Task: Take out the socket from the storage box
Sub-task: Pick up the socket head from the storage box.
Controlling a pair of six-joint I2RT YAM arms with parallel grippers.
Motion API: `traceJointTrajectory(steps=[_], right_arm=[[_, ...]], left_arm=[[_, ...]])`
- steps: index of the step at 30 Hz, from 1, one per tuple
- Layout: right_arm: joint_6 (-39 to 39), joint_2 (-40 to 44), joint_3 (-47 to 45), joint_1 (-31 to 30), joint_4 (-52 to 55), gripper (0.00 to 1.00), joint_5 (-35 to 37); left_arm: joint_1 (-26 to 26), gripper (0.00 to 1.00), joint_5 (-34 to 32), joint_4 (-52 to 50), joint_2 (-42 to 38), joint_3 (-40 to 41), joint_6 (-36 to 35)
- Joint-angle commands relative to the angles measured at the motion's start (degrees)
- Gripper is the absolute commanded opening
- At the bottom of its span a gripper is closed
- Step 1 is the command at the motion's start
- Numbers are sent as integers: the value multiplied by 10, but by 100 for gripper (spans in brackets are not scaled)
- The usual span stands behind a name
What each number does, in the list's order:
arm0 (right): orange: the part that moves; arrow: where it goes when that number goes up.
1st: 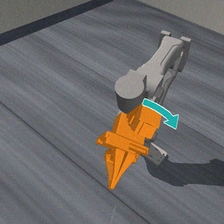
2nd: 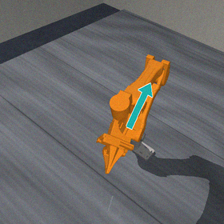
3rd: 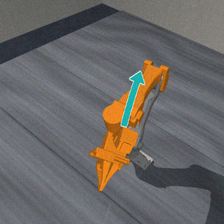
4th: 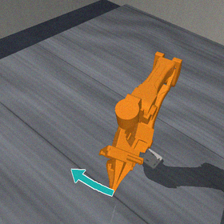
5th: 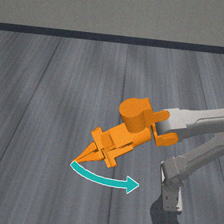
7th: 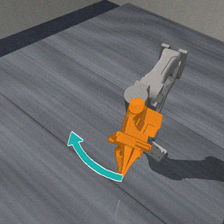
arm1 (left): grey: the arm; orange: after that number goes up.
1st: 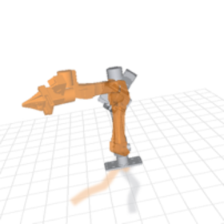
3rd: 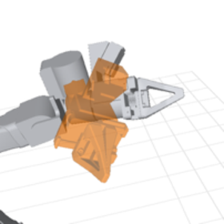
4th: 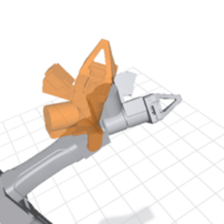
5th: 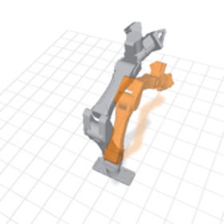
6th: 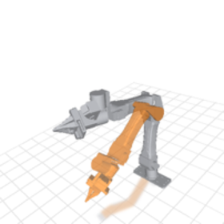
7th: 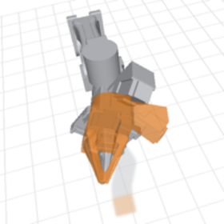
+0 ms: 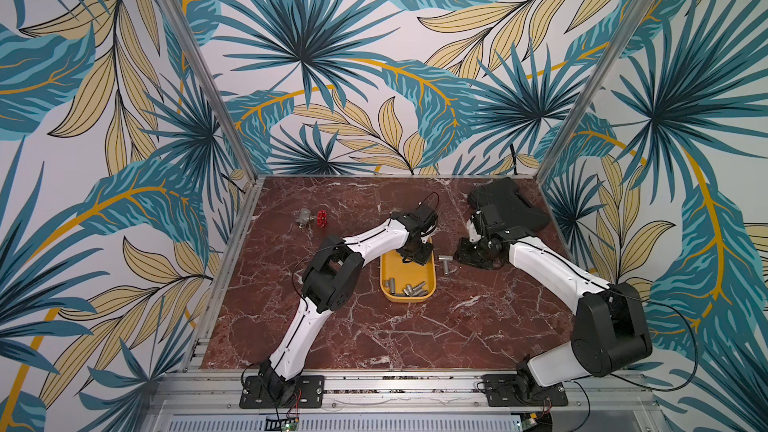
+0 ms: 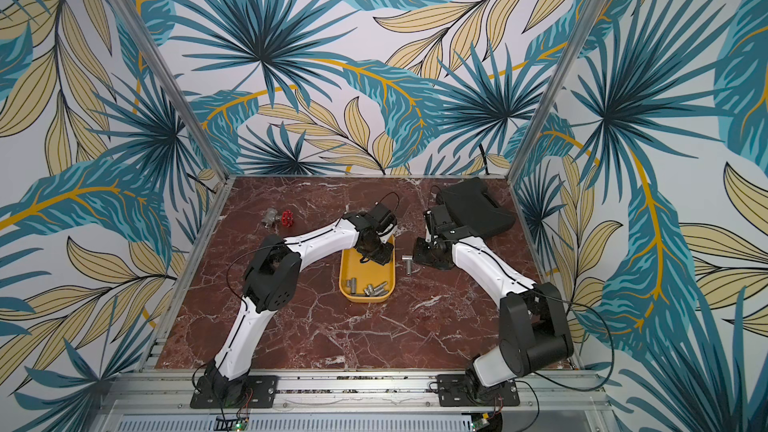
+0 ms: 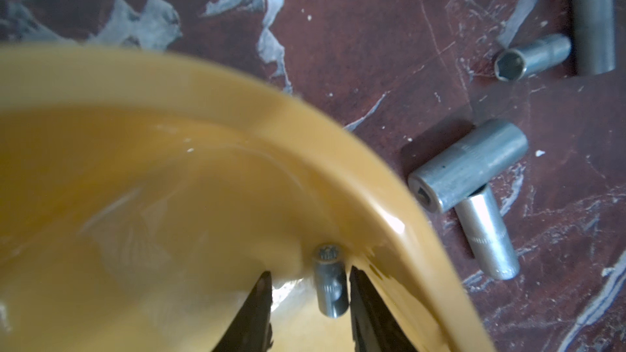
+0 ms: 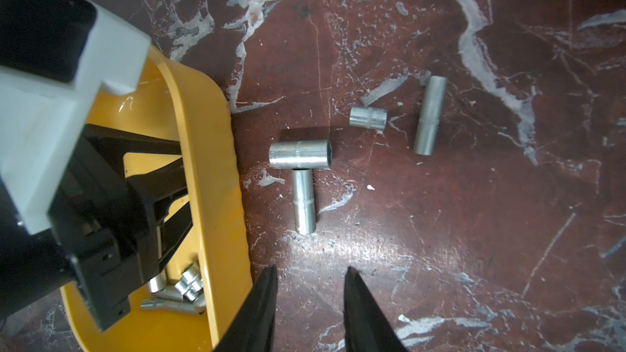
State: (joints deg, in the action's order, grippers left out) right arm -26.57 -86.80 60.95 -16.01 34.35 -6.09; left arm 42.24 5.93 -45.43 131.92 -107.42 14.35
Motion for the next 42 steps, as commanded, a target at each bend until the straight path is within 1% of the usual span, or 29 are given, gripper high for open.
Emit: traceJointTrajectory(steps=[1,8,19,27,32,36,42], right_arm=[[3,-8,-7,2,3,35,-3],[3,-13,-7,2,1,35,-5],[5,-22,-2,2,-1,35,-9],[10,-23,1,2,3,35,-9],[13,-22,3,3,6,35,-4],[11,-27,3,2,3,35,-7],[6,-33,4,2,-2,35,-11]], left_arm=[[1,39,-32,-29,20,-16,-11],[1,35,-58,-39,14,-2,-19],[1,19,-70,-38,11,8,-24],[-3,14,-69,-24,-14,18,-24],[-24,14,-78,10,-96,58,-13],[-62,14,-75,33,-174,107,0],[-121,15,-88,52,-287,213,8]])
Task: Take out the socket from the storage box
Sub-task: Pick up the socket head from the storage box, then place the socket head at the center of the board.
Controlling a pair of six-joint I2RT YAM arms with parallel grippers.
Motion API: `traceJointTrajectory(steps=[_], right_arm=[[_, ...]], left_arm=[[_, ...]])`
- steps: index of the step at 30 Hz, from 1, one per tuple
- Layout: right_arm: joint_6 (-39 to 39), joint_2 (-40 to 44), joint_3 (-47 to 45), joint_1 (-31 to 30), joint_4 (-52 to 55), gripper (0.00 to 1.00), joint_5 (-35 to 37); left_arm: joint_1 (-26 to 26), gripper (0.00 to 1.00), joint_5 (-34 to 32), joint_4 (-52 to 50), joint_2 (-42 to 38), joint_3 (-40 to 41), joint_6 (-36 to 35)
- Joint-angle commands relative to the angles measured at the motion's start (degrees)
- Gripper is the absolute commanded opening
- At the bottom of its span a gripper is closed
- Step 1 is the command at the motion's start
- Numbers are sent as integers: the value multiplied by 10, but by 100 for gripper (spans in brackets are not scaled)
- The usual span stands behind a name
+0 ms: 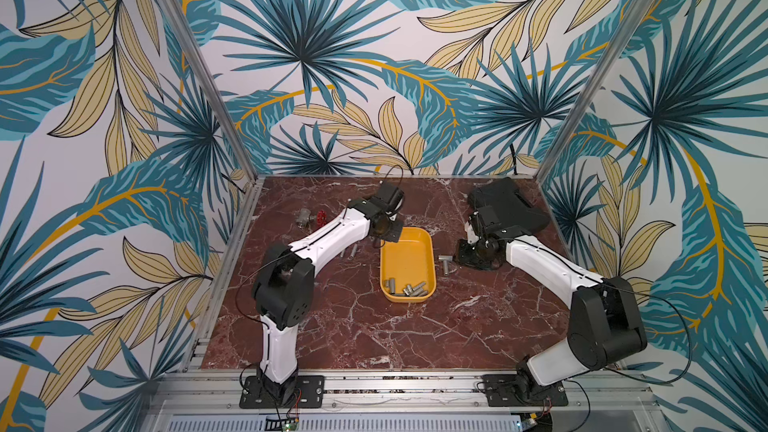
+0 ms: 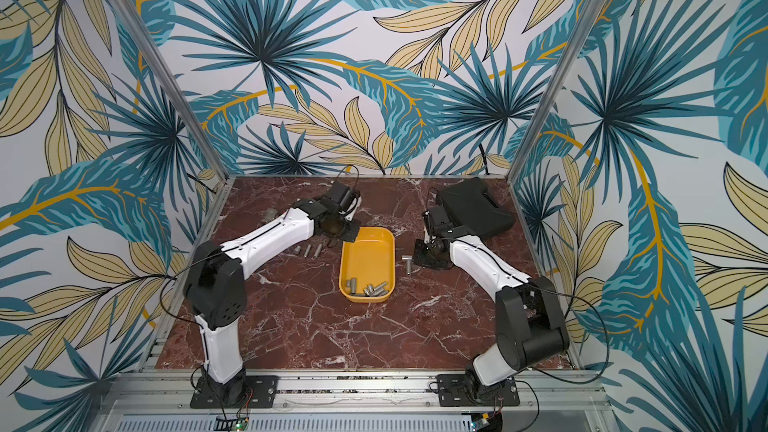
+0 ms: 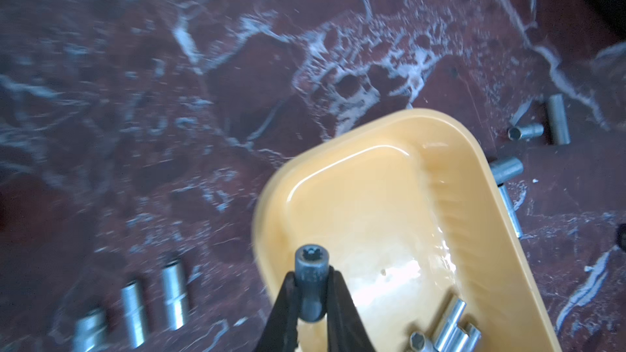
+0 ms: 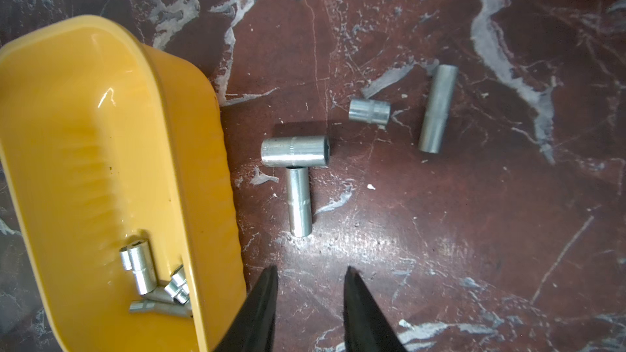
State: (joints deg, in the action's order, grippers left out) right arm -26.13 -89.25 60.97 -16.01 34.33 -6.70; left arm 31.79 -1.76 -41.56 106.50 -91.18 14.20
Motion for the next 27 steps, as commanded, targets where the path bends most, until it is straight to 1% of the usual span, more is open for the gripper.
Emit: traceJointTrajectory(steps=[1,7,13,27], right_arm=[[1,-10,4,2,-3,35,-6],[-1,-16,7,2,-5,35,-13],[-1,-16,5,2,-6,35,-14],[1,-16,6,2,-2,35,-12]], left_arm=[[-27,15,-11,15,-47,70,12],[-79,15,-6,32,-92,176,39],[-89,15,-2,51,-81,240,54],[-98,15,18,75,-47,281,58]])
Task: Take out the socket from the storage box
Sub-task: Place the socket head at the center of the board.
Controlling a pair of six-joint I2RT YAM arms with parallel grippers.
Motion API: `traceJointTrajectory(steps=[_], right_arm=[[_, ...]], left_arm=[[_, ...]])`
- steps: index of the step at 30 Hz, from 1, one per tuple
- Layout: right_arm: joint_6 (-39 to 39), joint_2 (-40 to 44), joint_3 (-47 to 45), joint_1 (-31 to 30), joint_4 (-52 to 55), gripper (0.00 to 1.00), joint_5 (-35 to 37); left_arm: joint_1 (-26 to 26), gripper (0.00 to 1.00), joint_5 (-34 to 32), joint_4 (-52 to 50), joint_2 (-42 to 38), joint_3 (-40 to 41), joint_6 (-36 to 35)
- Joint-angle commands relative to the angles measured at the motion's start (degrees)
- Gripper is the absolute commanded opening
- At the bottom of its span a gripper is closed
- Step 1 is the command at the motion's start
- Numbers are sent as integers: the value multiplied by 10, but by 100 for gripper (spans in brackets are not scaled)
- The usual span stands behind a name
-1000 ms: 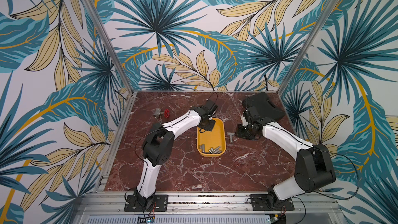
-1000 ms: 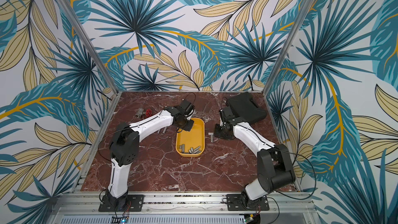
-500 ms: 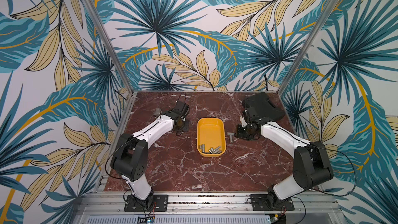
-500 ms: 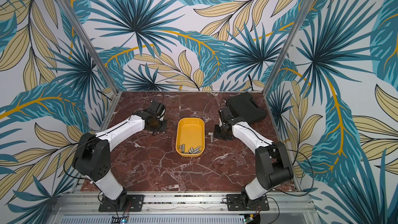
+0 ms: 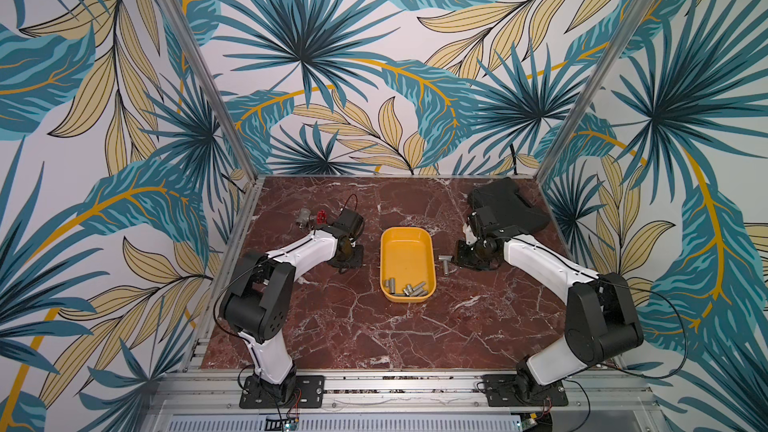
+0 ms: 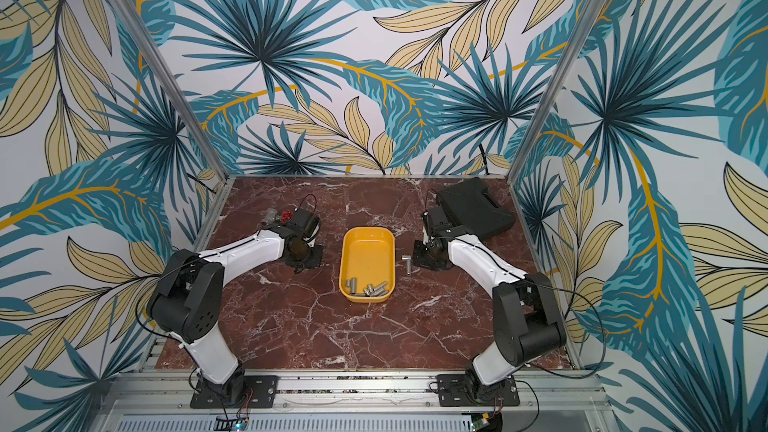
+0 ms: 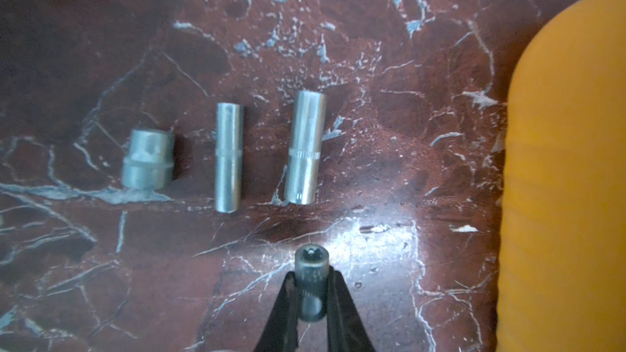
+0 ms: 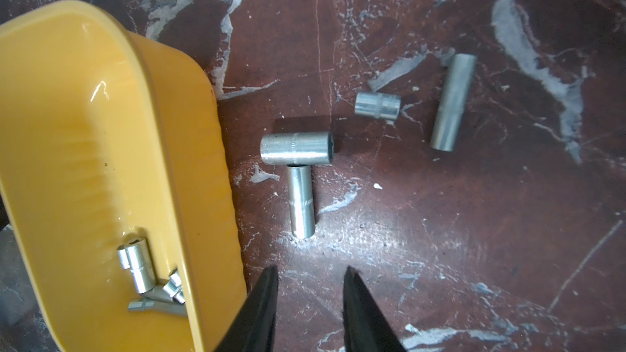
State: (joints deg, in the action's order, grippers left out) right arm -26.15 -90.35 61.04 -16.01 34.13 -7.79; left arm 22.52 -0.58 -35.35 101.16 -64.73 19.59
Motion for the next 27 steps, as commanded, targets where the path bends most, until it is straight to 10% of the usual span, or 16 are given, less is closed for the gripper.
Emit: traceJointTrajectory(steps=[1,27], right_arm=[[2,-5,6,2,-1,35,-1],[2,-1,8,2,3,35,-2]], left_arm=[[-5,15,7,14,6,19,4],[-12,32,5,22,21,32,4]])
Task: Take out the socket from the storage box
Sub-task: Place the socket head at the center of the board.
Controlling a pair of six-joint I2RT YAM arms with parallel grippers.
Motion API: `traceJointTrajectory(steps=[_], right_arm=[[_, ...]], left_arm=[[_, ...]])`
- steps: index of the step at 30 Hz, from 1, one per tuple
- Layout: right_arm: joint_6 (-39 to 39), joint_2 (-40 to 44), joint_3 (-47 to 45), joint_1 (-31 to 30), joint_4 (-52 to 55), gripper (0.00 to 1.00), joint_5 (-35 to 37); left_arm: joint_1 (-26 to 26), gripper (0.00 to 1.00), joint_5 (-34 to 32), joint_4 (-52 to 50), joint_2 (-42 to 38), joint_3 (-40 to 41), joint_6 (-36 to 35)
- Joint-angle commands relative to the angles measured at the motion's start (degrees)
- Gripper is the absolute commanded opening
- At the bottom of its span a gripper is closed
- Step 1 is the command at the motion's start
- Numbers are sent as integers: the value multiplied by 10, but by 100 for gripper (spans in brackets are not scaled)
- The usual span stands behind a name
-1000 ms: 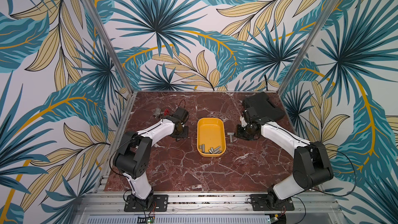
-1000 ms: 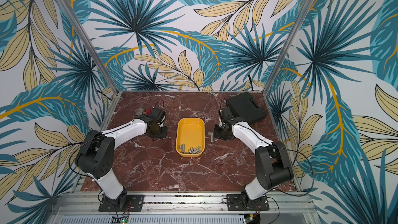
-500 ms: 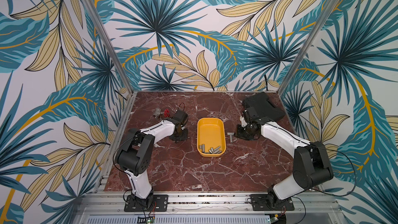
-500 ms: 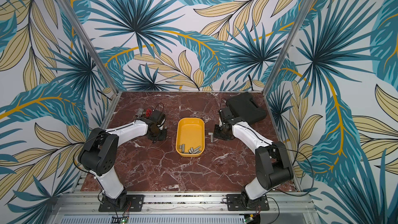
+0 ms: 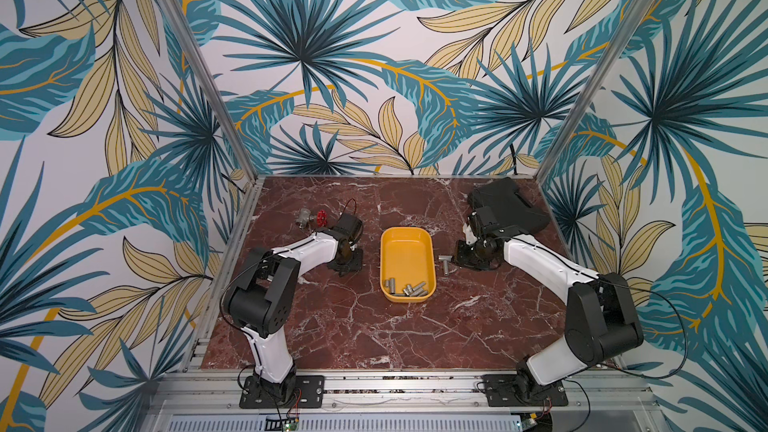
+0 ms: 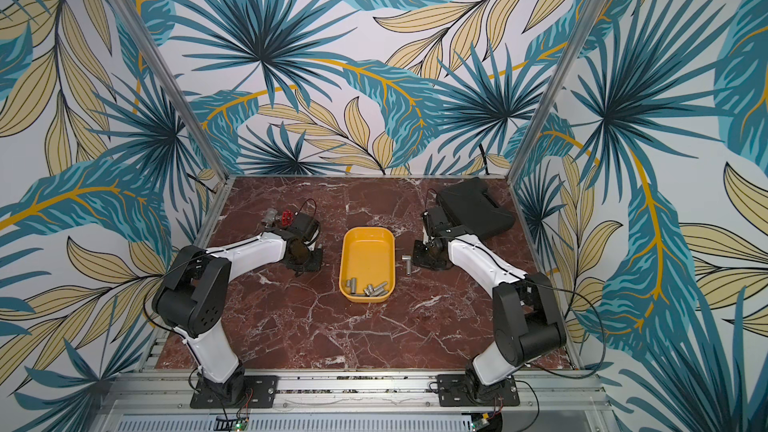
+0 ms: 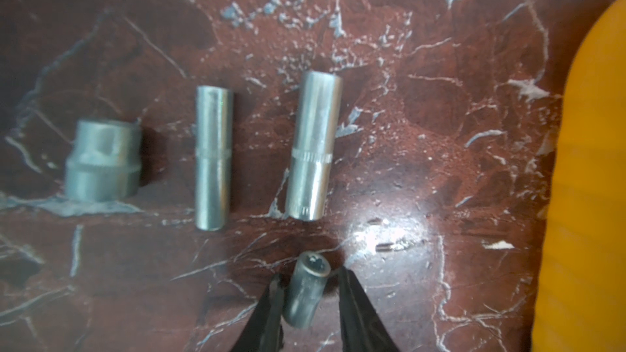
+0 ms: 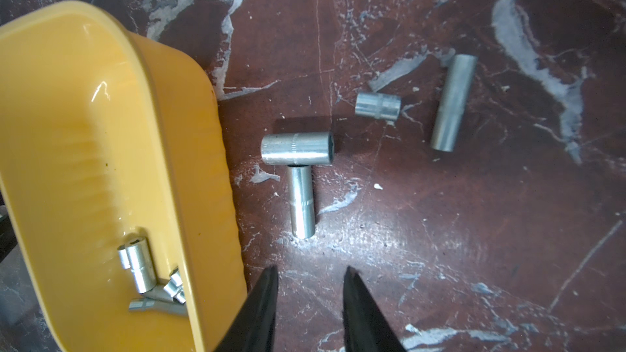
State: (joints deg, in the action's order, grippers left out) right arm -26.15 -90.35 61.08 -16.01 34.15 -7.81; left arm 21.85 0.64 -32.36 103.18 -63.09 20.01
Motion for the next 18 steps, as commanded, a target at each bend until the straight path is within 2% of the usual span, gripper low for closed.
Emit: traceJointTrajectory(steps=[1,18], right_arm=[[2,-1,7,2,3,35,-2],[2,-1,6,2,2,35,-3]], left_arm=[[-6,32,-7,-9,-1,15,-1],[-5,32,-19,-25,-22,5,-4]])
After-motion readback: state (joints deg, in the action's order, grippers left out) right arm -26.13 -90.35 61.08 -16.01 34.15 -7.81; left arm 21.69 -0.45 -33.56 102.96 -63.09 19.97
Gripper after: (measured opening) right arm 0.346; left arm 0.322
